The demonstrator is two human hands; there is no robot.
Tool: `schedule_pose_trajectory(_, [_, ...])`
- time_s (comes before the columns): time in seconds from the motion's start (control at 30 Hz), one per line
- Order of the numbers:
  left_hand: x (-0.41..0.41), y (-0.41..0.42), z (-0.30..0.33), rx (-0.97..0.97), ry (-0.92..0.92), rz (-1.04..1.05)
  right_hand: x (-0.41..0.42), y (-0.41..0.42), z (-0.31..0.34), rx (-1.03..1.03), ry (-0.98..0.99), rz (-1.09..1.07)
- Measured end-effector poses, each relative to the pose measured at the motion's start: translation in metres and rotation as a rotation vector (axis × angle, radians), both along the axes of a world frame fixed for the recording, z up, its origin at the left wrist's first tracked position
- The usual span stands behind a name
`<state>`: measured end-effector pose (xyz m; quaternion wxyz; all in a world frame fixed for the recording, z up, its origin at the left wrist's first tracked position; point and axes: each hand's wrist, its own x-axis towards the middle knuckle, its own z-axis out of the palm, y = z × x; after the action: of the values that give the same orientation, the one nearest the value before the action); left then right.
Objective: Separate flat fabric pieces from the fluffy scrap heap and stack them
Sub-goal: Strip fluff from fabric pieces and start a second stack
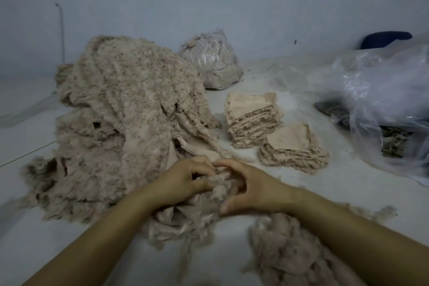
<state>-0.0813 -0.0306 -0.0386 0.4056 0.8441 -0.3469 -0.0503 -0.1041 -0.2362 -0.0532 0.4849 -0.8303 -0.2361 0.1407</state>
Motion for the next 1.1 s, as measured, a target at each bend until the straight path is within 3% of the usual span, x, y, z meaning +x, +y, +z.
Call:
schedule_pose_trajectory(0.1, [0.002, -0.008, -0.003, -0.082, -0.052, 0.078, 0.004, 0.008, -0.021, 0.183, -0.047, -0.229])
schedule_pose_trajectory(0.2, [0.019, 0.007, -0.003, 0.227, -0.187, 0.117, 0.01, -0.004, -0.021, 0.415, -0.054, -0.389])
schedule_pose_trajectory(0.3, [0.034, 0.031, 0.001, 0.203, -0.103, 0.265, 0.013, -0.015, -0.018, 0.58, 0.045, -0.448])
schedule_pose_trajectory(0.4, [0.039, 0.032, 0.004, 0.122, -0.16, 0.335, 0.016, -0.015, -0.019, 0.565, 0.076, -0.416])
schedule_pose_trajectory(0.5, [0.038, 0.014, 0.004, 0.015, -0.159, 0.32, 0.016, -0.014, -0.013, 0.515, -0.035, -0.367])
schedule_pose_trajectory(0.7, [0.034, -0.025, 0.0, -0.041, -0.078, 0.147, 0.016, -0.002, -0.014, 0.19, -0.216, -0.367])
schedule_pose_trajectory(0.77, [0.038, -0.025, -0.004, -0.067, -0.087, 0.216, 0.019, -0.008, -0.016, 0.249, -0.183, -0.419])
schedule_pose_trajectory(0.87, [0.045, -0.013, -0.006, -0.182, -0.074, 0.392, 0.022, -0.022, -0.018, 0.548, -0.035, -0.494])
schedule_pose_trajectory(0.93, [0.045, -0.009, -0.003, -0.231, -0.026, 0.366, 0.022, -0.023, -0.019, 0.584, 0.036, -0.483])
schedule_pose_trajectory(1.0, [0.044, -0.009, -0.003, -0.037, -0.023, 0.24, 0.022, -0.021, -0.019, 0.602, 0.052, -0.495])
schedule_pose_trajectory(1.07, [0.049, -0.008, -0.007, 0.245, -0.199, 0.175, 0.022, -0.02, -0.016, 0.638, 0.113, -0.545])
schedule_pose_trajectory(1.1, [0.051, -0.007, -0.008, 0.258, -0.245, 0.197, 0.022, -0.022, -0.016, 0.579, 0.087, -0.585])
